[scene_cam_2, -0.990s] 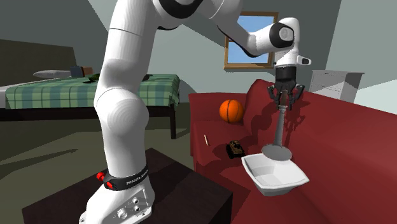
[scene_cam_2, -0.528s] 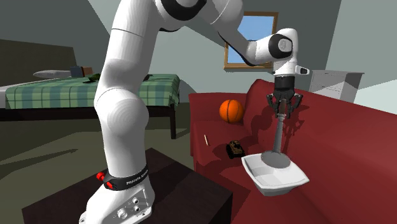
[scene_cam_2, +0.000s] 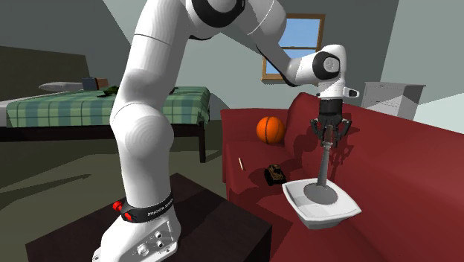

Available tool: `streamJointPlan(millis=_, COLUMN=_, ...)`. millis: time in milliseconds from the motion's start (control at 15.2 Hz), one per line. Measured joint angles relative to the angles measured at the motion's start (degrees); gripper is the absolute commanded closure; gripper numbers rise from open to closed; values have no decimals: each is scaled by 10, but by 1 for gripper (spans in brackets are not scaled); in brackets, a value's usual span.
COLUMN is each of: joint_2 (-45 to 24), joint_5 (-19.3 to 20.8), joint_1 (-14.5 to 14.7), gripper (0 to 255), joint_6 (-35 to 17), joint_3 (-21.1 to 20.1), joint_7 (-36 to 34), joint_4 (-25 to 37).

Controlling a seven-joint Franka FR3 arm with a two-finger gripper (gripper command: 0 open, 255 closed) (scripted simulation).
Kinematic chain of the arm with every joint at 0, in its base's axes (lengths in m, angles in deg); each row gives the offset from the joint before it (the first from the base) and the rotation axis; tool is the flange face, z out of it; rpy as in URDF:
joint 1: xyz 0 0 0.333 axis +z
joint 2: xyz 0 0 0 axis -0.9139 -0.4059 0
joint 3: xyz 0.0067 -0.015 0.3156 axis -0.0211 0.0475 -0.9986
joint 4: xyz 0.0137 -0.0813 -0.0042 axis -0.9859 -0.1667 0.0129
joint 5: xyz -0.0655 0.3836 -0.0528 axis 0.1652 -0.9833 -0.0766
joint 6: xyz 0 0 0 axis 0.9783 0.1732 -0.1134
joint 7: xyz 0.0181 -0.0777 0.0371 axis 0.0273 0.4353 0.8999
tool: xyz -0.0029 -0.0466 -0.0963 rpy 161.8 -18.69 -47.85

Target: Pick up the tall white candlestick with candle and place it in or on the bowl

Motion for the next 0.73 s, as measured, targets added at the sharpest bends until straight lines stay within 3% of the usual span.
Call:
streamJointPlan(millis=264, joint_2=-1, joint_5=0, joint_1=0, gripper=255, joint_6=-1, joint_3=0, joint_7=0, joint_4=-1)
streamJointPlan(millis=330, joint_2=-1, joint_5=0, joint_1=0, gripper=0, joint_6=-1, joint_3=0, joint_7=0, joint_4=-1)
streamJointPlan(millis=726, joint_2=0, joint_5=0, joint_1=0, gripper=0, joint_6=-1, joint_3=0, joint_7=0, joint_4=0)
